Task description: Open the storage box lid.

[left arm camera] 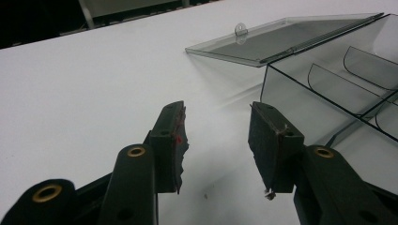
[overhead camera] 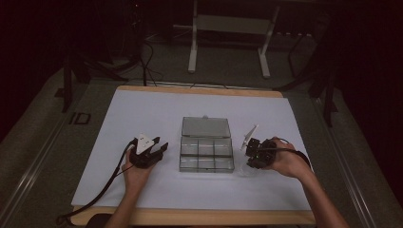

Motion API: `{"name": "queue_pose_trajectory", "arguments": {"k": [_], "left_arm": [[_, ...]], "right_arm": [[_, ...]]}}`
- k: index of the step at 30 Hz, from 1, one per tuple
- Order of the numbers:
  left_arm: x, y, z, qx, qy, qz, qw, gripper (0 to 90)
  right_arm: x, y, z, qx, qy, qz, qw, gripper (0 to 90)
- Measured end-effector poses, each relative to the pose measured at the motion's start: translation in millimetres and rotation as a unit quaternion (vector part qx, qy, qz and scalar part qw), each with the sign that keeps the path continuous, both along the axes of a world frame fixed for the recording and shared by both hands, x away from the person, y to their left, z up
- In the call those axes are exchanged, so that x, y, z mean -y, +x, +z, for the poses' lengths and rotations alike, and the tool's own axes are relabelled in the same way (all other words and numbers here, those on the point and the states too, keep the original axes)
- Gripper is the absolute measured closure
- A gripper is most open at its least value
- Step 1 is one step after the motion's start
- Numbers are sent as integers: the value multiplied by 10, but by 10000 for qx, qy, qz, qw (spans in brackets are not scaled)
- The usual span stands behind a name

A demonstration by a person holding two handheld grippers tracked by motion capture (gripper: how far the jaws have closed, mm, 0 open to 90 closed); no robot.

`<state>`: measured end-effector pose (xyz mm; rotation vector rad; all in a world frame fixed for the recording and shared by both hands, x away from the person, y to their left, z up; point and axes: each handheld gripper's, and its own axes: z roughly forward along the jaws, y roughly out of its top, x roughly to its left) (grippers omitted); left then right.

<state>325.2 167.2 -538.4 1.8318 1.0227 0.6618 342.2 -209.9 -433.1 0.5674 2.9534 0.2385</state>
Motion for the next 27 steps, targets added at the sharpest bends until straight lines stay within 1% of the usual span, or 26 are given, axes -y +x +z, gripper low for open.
{"name": "queue_pose_trajectory", "arguments": {"k": [11,27], "left_arm": [[2,0,-1,7,-12,9,10000,568],[1,0,-1,2,-6,3,10000,568]], "right_arm": [[-97,25,83,75,-1,93,9999,825],[-190,89,165,135,84,162,9997,825]]}}
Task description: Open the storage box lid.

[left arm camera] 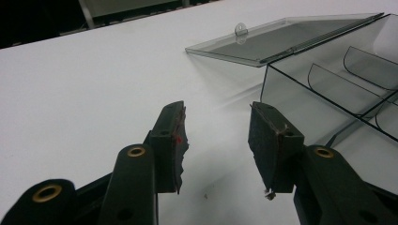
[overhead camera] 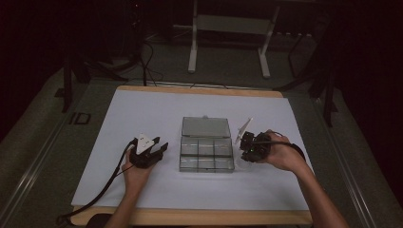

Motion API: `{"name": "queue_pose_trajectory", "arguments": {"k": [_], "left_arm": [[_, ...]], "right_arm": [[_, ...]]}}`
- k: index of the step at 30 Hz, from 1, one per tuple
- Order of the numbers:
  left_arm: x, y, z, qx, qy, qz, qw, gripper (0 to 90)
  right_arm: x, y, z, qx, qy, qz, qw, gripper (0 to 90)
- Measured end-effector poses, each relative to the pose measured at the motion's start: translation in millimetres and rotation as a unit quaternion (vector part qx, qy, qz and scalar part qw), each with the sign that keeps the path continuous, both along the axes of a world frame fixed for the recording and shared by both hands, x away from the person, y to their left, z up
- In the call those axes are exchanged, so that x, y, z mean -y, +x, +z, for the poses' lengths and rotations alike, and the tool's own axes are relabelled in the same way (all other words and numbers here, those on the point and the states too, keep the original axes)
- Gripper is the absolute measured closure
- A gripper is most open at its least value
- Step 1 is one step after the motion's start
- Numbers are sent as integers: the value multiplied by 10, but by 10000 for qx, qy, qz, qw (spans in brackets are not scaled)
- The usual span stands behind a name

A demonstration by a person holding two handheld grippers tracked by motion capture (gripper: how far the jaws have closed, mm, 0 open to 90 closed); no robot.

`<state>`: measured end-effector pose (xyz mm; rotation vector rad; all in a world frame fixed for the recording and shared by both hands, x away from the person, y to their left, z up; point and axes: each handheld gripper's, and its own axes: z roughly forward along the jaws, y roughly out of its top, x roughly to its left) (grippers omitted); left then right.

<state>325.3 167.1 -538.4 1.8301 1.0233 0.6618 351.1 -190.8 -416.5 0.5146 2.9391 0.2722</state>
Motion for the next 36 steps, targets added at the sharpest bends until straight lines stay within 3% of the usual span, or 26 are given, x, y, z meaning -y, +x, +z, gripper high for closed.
{"name": "queue_pose_trajectory", "arguments": {"k": [36], "left_arm": [[1,0,1,5,18,-7,10000,568]], "right_arm": [[-215,145,84,32,23,126,9999,825]]}}
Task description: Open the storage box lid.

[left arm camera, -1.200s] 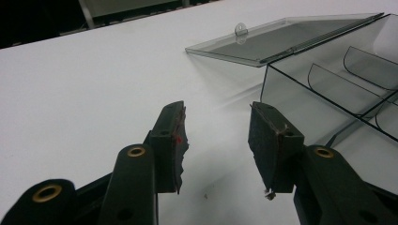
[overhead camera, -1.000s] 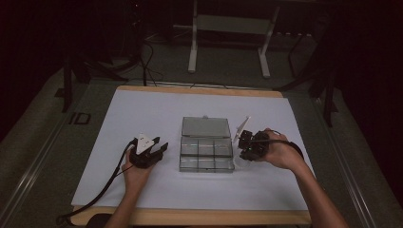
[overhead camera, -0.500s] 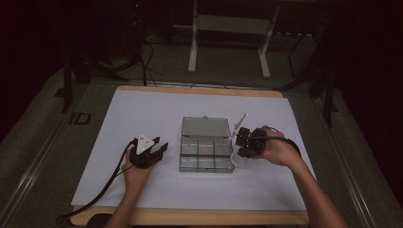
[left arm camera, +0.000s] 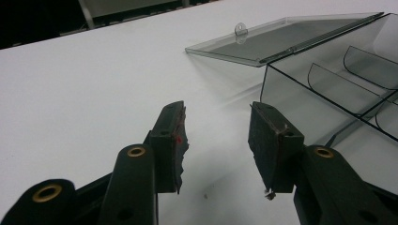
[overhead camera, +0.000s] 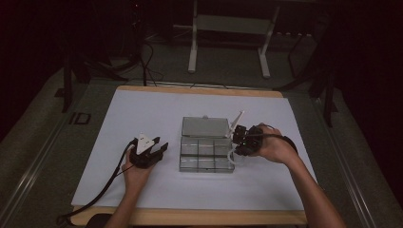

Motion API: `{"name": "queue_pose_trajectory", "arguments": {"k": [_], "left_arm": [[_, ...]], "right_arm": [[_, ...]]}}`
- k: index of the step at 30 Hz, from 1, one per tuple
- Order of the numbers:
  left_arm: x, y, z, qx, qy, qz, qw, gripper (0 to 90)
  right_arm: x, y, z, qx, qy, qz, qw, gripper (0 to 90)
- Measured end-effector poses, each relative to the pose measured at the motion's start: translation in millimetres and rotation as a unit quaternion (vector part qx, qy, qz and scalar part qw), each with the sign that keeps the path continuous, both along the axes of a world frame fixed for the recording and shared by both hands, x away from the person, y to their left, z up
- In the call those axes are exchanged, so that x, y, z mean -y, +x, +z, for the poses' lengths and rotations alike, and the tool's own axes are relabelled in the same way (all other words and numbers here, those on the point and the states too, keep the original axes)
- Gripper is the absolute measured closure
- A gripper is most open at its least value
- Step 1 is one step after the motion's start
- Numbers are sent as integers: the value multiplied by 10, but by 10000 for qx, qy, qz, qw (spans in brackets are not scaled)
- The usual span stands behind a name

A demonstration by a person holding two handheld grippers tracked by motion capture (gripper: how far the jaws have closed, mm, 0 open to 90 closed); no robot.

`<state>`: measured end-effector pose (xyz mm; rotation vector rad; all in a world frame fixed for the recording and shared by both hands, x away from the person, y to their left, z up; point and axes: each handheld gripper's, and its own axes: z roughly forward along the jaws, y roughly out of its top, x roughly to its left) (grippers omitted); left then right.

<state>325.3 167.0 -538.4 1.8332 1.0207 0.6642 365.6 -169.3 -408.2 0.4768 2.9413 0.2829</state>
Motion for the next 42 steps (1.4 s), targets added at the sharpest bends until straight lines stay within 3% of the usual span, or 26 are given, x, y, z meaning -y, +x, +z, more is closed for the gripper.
{"name": "queue_pose_trajectory", "arguments": {"k": [42], "left_arm": [[0,2,1,-13,6,-13,10000,568]], "right_arm": [[-274,133,-7,-16,37,58,10000,825]]}}
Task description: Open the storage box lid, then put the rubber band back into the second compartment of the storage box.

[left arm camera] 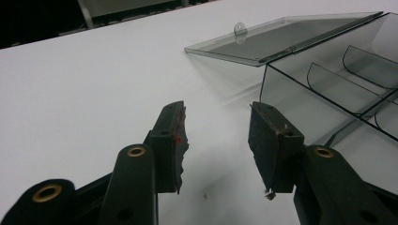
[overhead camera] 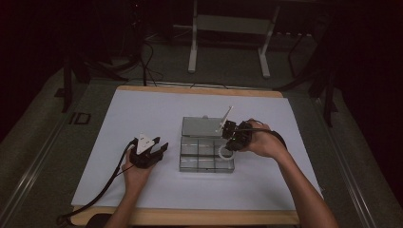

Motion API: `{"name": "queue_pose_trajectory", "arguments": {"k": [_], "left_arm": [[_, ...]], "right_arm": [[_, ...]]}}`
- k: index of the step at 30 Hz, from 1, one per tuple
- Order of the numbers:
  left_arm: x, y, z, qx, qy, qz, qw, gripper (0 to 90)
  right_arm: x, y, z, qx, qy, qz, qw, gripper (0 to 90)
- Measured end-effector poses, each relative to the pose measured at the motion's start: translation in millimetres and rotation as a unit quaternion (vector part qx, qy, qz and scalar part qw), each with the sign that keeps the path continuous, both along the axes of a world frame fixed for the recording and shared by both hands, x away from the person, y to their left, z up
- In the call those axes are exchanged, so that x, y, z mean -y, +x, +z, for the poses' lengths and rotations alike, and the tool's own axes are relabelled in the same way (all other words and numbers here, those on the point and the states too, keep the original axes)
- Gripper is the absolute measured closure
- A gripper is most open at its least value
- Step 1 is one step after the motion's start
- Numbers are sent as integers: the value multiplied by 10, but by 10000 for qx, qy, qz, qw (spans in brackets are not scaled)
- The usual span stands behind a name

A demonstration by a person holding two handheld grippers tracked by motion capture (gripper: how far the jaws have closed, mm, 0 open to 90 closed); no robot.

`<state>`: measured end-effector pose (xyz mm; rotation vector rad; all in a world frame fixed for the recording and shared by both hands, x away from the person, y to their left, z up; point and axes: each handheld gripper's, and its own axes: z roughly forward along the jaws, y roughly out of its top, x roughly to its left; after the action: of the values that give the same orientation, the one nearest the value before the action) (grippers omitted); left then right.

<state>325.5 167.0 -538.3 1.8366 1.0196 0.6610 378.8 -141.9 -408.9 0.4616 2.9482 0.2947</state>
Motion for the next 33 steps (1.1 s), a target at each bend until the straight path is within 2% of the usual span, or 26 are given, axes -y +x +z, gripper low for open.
{"name": "queue_pose_trajectory", "arguments": {"k": [33], "left_arm": [[4,-5,0,28,13,7,10000,567]], "right_arm": [[-172,105,-36,8,53,-30,10000,826]]}}
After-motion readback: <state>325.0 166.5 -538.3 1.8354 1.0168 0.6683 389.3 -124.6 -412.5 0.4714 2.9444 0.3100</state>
